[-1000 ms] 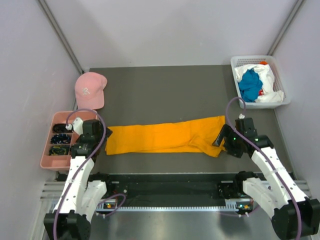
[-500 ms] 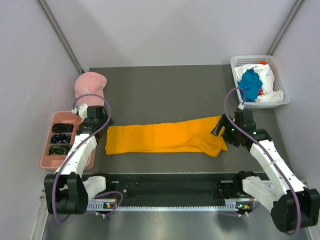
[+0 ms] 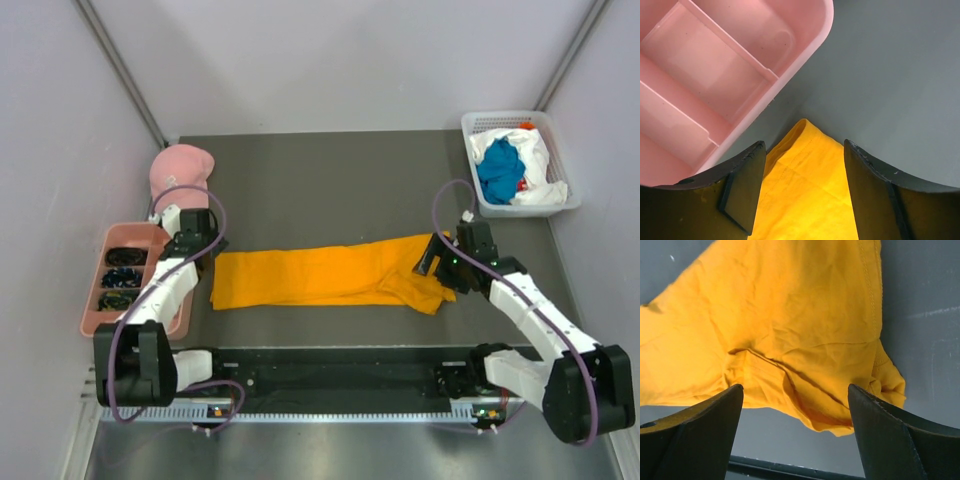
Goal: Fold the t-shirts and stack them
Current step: Fold the other side of the tshirt into a rectangle
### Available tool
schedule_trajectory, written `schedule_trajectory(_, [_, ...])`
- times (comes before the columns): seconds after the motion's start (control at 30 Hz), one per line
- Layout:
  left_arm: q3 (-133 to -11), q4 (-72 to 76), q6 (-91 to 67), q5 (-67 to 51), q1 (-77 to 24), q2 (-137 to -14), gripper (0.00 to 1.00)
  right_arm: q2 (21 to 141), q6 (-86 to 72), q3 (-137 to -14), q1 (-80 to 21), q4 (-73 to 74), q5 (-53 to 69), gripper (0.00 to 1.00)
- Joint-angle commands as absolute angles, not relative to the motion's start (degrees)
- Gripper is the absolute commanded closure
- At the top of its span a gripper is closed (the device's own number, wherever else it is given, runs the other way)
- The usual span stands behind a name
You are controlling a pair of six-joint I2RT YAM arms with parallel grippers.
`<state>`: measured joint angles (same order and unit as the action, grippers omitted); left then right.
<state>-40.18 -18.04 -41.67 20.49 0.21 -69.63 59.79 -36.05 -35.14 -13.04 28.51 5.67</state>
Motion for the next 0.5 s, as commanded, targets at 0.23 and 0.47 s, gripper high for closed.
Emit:
schedule_trajectory(0.23, [-43.7, -13.1, -41.7, 20.8, 0.2, -75.9, 0.34, 66.4, -37.0, -31.9, -14.3, 22.0, 5.3, 0.15])
schedule_trajectory(0.47, [-45.0, -11.8, -42.3, 20.6, 0.3, -79.4, 0.49, 67.6, -36.1, -32.7, -14.3, 22.4, 5.3, 0.14])
